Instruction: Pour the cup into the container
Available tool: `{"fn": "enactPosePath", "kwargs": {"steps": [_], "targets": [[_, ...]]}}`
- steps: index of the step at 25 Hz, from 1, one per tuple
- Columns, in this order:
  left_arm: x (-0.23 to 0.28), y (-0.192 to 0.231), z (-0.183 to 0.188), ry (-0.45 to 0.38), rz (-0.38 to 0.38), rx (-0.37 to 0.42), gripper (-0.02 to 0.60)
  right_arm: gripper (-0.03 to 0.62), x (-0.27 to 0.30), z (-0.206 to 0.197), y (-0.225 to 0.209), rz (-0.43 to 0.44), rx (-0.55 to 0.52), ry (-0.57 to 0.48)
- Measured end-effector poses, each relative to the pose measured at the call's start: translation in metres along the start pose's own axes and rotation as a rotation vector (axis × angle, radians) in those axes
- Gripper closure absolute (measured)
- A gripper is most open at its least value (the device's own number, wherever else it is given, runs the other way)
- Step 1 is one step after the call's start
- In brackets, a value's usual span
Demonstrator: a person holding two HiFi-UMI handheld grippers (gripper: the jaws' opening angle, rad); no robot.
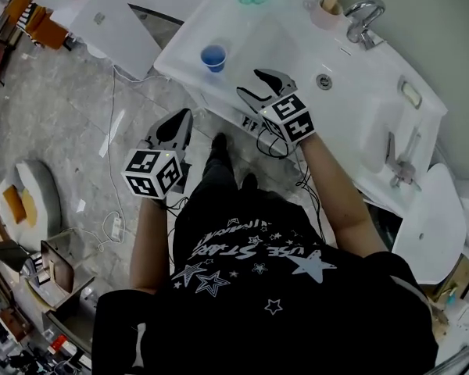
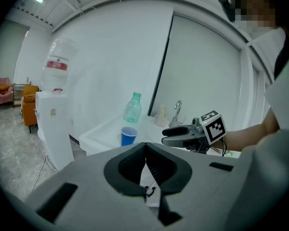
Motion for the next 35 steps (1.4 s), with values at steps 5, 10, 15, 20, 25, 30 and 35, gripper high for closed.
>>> {"fn": "enactPosePath", "kwargs": {"steps": [5, 10, 15, 20, 25, 30, 35], "targets": [[-0.016, -0.017, -0.014, 0.016, -0.014, 0.0, 0.569, 0.427, -0.023, -0.001, 0.021, -0.02, 0.001, 0.013], [-0.017, -0.024, -0.021, 0.016, -0.022, -0.004, 0.569, 0.561, -0.036, -0.012, 0.025, -0.081, -0.037, 0.031], [-0.025, -0.031, -0.029, 0.019, -0.038, -0.004, 0.569, 0.588, -0.046, -0.02, 0.037, -0.074, -0.039, 0.073], [-0.053, -0.03, -0.039, 0.001, -0.028, -0.028, 0.569, 0.588, -0.056, -0.015, 0.061, -0.099, -0.085, 0.111], [-0.094, -0.03, -0.054, -0.023, -0.011, -0.038, 0.569, 0.588, -0.07, -0.017, 0.096, -0.109, -0.043, 0.11], [-0.145, -0.033, -0.077, -0.039, 0.019, -0.073, 0.569, 0.588, -0.086, -0.023, 0.141, -0.104, -0.03, 0.098], [-0.192, -0.044, -0.099, -0.04, 0.009, -0.076, 0.569, 0.588, -0.113, -0.026, 0.192, -0.14, -0.037, 0.053]]}}
Point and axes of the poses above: the fingertips, and each gripper's own axes: x forward along the fingers, y to its left, z out of its top, the point moved 10 cm from there along -x, backward along the fingers, and after that the axes turned 1 degree about -z, right-handed, at the moved point
